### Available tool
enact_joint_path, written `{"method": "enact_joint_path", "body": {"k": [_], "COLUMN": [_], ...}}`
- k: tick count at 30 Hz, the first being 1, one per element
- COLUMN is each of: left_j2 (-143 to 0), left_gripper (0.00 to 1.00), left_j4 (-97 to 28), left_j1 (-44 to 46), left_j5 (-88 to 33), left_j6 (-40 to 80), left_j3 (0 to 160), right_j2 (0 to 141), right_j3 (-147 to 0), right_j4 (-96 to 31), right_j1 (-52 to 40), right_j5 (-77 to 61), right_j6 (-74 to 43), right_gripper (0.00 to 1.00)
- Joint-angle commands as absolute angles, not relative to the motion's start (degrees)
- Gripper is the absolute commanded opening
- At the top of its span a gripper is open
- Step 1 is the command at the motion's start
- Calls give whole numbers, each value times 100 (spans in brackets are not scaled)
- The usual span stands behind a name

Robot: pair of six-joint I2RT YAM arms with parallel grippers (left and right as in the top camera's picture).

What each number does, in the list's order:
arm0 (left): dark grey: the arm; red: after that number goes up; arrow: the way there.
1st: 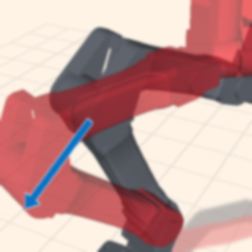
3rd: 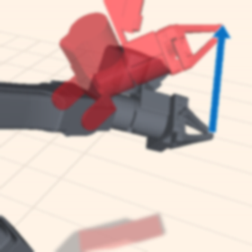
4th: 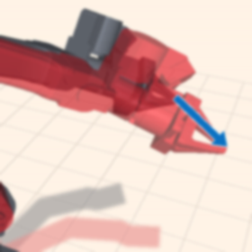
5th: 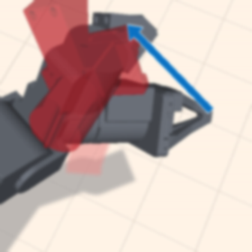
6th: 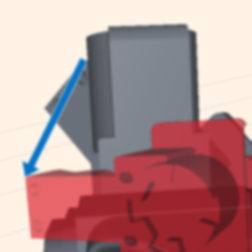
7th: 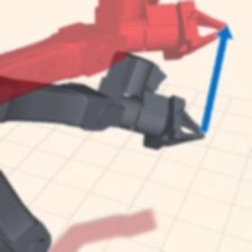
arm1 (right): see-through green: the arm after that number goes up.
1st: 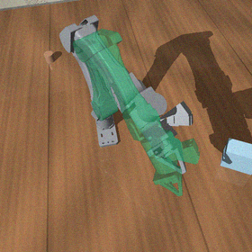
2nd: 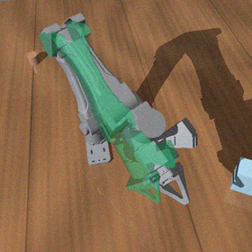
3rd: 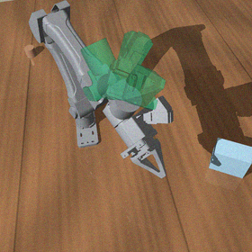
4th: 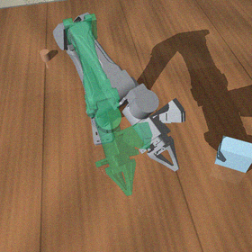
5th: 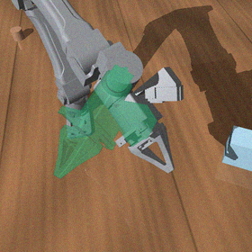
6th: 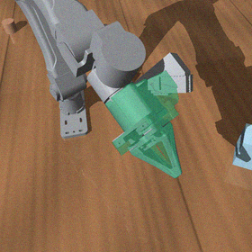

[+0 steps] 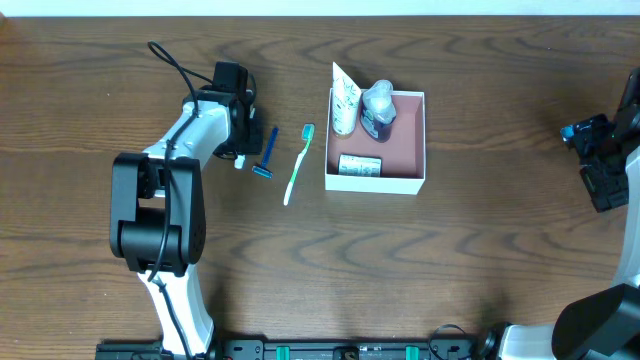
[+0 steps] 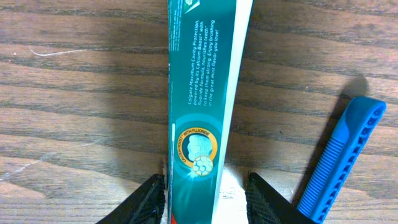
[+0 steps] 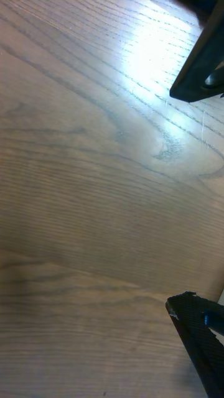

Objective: Pack container
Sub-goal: 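Lower the left gripper onto the toothpaste tube and close on it, then lift the toothpaste tube with the left gripper and carry it into the box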

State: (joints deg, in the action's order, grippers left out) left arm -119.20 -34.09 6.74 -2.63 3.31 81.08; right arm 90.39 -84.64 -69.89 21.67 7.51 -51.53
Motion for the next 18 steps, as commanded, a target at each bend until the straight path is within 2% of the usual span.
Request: {"method": "enact_joint_path", "body": {"k": [1, 8, 11, 17, 18], "left_j2": [-11992, -11992, -11992, -11992, -11992], "left_gripper": [43, 37, 31, 31, 27], "left_j4": [-3380, -3352, -3352, -3343, -3343], "left_j1": [639, 639, 639, 639, 639], "left_j5": [-255, -255, -255, -233, -235], "left_j6": [370, 370, 370, 370, 370], "left_j3": [8071, 8075, 8075, 8075, 8075], "right_j2": [9067, 9067, 9067, 9067, 9067], "right_j3": [-8462, -8462, -8462, -8462, -8462], "right_j4": [-7004, -7004, -7004, -7004, -7004], "right_j1": [2222, 2222, 2222, 2222, 2222], "right_j5": [814, 814, 814, 814, 814], "right_j6": [-5225, -5225, -5225, -5225, -5225], "right_gripper": [99, 99, 99, 99, 99]}}
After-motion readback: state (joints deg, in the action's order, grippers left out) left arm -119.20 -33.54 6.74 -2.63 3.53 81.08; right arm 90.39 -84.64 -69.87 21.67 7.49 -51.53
